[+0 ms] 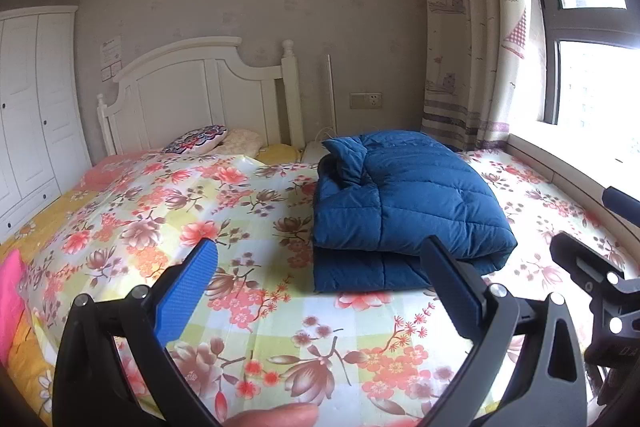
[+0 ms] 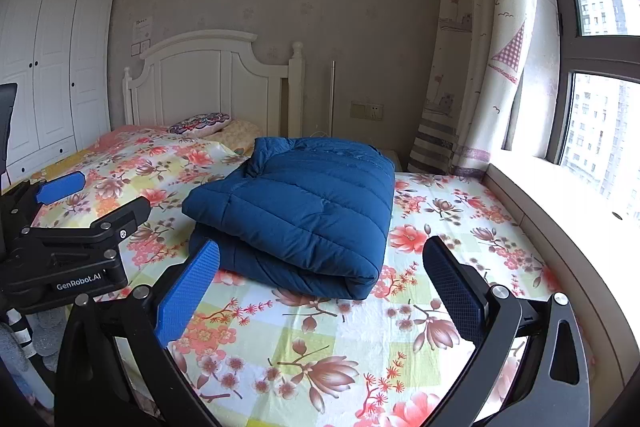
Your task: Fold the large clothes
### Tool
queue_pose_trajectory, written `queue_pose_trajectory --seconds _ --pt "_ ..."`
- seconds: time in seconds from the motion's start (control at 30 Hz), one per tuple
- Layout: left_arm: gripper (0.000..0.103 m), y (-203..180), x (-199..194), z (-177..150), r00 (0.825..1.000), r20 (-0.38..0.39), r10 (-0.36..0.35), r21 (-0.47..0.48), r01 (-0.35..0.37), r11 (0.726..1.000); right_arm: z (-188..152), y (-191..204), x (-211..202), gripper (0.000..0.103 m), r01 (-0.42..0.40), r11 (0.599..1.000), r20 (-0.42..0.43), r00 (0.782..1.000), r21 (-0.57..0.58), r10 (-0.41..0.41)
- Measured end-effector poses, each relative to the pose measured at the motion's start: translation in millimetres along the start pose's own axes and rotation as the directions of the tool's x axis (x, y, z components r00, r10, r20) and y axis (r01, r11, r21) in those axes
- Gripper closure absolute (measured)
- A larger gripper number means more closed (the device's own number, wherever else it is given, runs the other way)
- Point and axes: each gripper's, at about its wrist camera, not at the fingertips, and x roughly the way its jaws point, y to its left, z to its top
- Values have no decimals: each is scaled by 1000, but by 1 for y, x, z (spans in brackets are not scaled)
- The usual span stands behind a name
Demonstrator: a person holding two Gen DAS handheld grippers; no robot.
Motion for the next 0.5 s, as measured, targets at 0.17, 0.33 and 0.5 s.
queue_pose_trajectory --seconds 0.17,0.33,0.5 --pt "2 -2 22 1 999 -21 -40 -7 40 999 4 -2 21 5 -7 1000 -28 1000 -6 6" --pt "2 17 67 15 988 -114 -106 -30 103 994 14 -16 54 5 -49 999 -72 996 18 50" --pt "2 144 157 52 967 -245 66 -137 -102 985 48 -114 92 5 103 992 -79 992 78 -97"
